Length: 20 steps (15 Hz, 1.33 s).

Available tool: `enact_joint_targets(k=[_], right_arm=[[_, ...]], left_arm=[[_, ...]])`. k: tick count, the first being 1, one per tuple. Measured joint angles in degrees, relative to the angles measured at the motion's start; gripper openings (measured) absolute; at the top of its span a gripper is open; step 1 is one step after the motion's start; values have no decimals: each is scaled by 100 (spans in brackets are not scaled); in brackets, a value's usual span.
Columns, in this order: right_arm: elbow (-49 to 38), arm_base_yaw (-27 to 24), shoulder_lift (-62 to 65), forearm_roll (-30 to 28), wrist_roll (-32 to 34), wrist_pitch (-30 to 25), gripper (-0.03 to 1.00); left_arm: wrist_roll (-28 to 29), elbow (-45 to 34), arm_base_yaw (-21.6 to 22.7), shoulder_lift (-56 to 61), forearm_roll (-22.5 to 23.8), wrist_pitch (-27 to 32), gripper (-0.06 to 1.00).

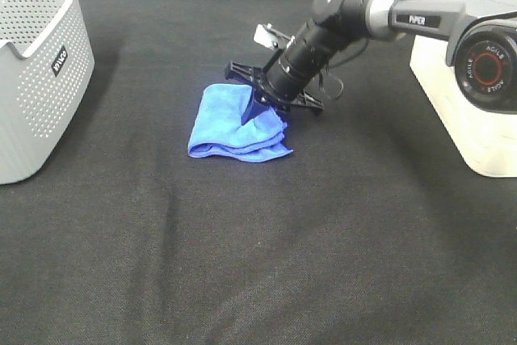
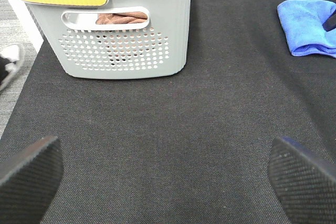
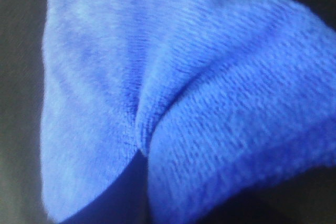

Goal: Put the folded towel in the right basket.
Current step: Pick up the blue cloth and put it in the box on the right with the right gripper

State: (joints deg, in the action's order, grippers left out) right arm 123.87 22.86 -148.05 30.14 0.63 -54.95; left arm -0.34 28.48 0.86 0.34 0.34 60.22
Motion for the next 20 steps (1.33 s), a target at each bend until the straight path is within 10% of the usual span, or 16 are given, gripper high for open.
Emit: enact_joint_targets(k=[4, 8, 12, 20], right_arm=[[1507, -57, 413, -327, 0, -1295, 18], [2710, -613, 1106, -642, 57, -1438, 18], [2756, -2481, 2320, -1518, 11, -1461, 18], [1982, -3845, 1885, -2303, 6, -1478, 18]], left_arm=[[0, 0, 0, 0, -34, 0, 99], [0, 0, 0, 0, -34, 0, 99], [0, 0, 0, 0, -34, 0, 99], [0, 0, 0, 0, 0, 0, 99]])
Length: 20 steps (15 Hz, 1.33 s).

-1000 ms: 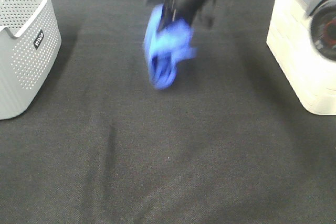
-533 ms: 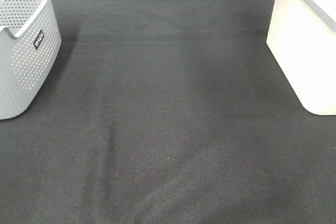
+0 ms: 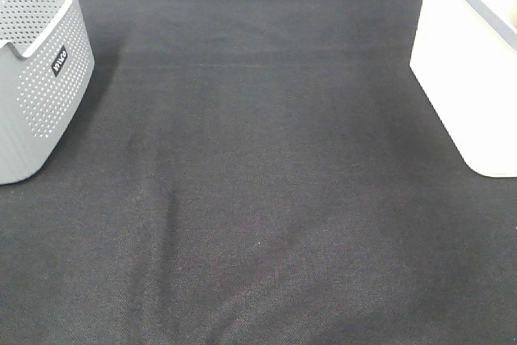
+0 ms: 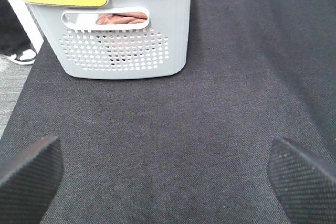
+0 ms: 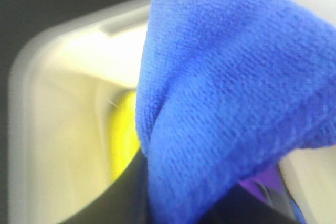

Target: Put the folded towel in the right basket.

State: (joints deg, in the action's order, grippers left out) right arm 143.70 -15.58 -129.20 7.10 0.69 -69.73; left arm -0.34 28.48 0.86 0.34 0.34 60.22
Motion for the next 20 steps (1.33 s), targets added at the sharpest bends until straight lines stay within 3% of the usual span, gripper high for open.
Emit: enact_joint_targets(k=[1, 2, 4, 6, 11, 14, 20], right_arm=[[-252, 0, -80, -138, 0, -17, 19], [-458, 0, -103, -195, 0, -40, 30], [-705, 0, -109, -321, -34, -40, 76], [-796, 11, -103, -384, -143, -40, 93], [-957, 1146, 688, -710, 23, 0, 97], [-1576, 1352, 1358, -676, 40, 17, 97], [-6646, 1404, 6050, -710, 57, 23, 97]], left_arm=[[0, 0, 0, 0, 0, 0, 99], [0, 0, 0, 0, -34, 0, 99], [0, 0, 0, 0, 0, 0, 99], [0, 0, 0, 0, -34, 0, 99], [0, 0, 0, 0, -34, 0, 99], [0, 0, 0, 0, -34, 0, 99], [0, 0, 0, 0, 0, 0, 99]])
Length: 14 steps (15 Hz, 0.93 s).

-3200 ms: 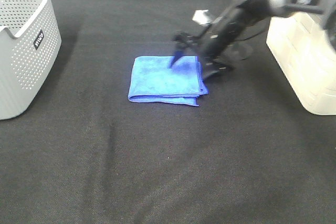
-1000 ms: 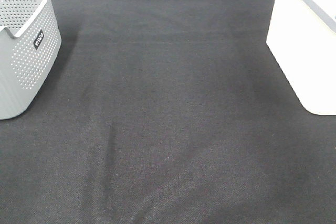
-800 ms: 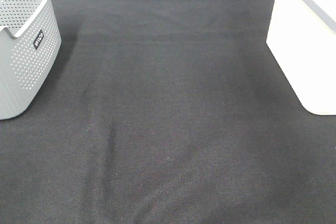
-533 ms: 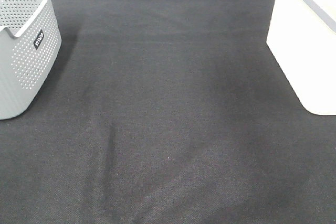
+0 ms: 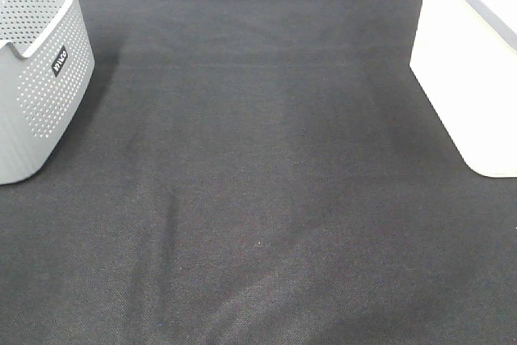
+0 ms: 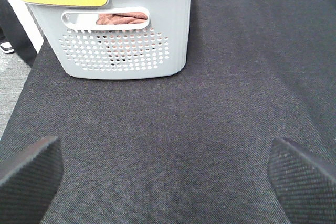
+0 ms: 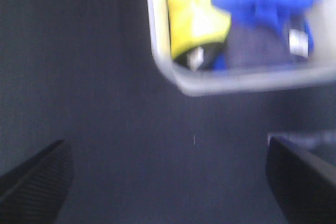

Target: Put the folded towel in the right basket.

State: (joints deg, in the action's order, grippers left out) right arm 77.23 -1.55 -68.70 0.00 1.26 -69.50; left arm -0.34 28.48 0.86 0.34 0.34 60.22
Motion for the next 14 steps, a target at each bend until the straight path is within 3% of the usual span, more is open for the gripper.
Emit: enact_joint_targets(k=[5, 7, 11, 14], right_arm=[[-2991, 0, 4280, 0, 80, -46, 97], [-3466, 0, 5477, 0, 92, -46, 97], [-4440, 0, 6881, 0, -441, 34, 97], [-4939, 0, 6893, 34, -665, 229, 97]], left_arm=[[-11, 0, 0, 0, 0, 0, 99], [-17, 0, 0, 0, -34, 0, 99], [-17, 0, 0, 0, 0, 0, 99], [-17, 0, 0, 0, -34, 0, 99]])
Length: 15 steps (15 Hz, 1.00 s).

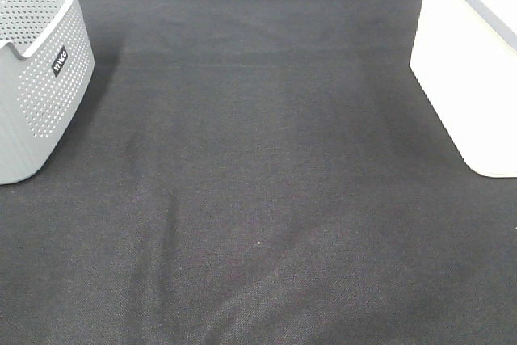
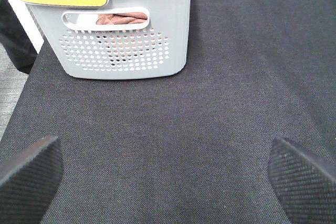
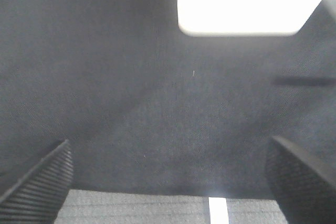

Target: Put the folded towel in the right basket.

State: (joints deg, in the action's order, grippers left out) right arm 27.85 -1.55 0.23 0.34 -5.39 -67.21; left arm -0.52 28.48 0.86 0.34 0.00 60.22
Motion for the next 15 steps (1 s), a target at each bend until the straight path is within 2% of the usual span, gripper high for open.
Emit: enact_joint_targets(k=[1, 3, 15], right_arm=[[-92, 0, 0, 52, -23, 241, 97], [-160, 0, 0, 92, -52, 367, 97], [-166, 0, 0, 252, -46, 384, 97]], left_arm=[[0, 0, 0, 0, 34, 0, 99], [-6, 0, 0, 0, 34, 0, 99], [-6, 0, 0, 0, 0, 0, 99]])
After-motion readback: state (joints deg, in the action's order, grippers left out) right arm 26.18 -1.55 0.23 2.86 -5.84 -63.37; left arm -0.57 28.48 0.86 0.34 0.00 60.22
